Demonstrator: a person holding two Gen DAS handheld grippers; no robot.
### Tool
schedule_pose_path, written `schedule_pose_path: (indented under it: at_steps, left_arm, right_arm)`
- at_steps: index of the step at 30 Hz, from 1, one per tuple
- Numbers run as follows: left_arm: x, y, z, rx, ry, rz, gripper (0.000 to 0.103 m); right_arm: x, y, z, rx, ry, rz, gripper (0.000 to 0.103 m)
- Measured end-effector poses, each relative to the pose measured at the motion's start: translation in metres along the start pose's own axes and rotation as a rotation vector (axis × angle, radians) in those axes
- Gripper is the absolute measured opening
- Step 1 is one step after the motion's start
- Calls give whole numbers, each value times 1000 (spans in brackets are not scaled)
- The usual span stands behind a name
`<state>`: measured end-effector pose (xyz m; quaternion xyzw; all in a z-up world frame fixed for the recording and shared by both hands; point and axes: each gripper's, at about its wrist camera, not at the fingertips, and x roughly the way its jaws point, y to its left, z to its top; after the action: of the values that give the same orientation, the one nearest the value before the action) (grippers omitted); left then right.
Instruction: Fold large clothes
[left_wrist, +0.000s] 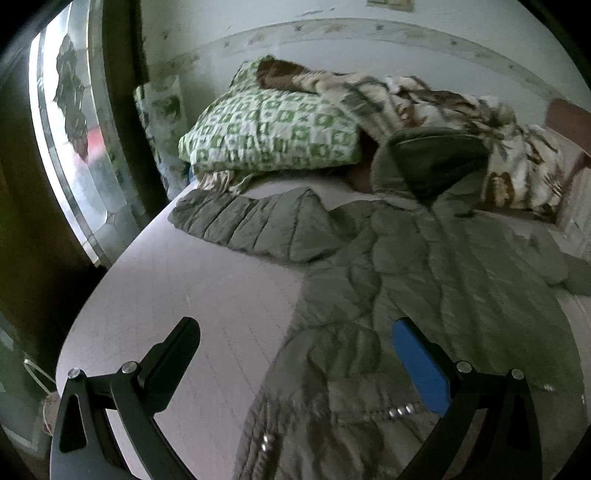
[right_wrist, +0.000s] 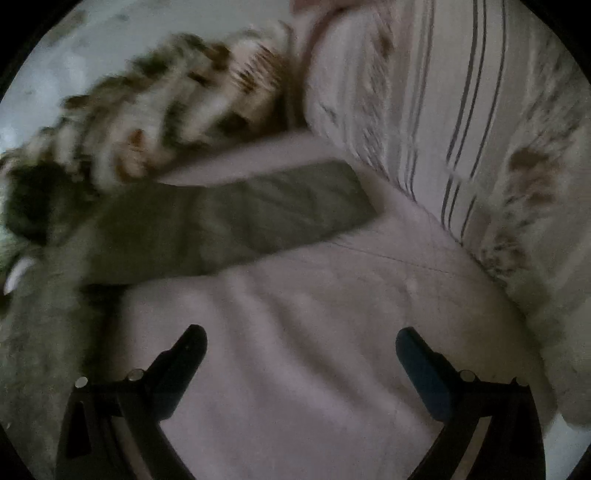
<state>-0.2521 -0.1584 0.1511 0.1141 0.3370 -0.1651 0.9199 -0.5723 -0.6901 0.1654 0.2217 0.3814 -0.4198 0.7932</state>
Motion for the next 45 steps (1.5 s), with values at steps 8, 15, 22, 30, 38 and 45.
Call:
schedule_pose_path:
  at_steps: [8, 15, 22, 30, 38, 45]
  left_arm:
    - [-56, -7, -34, 56, -44, -45, 103]
    - [-89, -4, -54, 68, -28, -67, 103]
    - [-117, 0, -71, 83, -39, -74, 103]
    - [-136, -6, -79, 103, -39, -95, 103]
    - [-146, -11, -82, 111, -45, -110, 103]
    - [-150, -11, -82, 106, -45, -118, 103]
  right_arm:
    - [-166, 107, -90, -74, -103, 90, 103]
    - [-233, 158, -145, -74, -107, 130, 103]
    - [-263, 180, -170, -115, -96, 131, 103]
    - [-287, 189, -177, -176, -140, 159, 103]
    - [-296, 192, -182, -193, -152, 164, 103]
    - [-301, 190, -181, -195, -161, 166, 103]
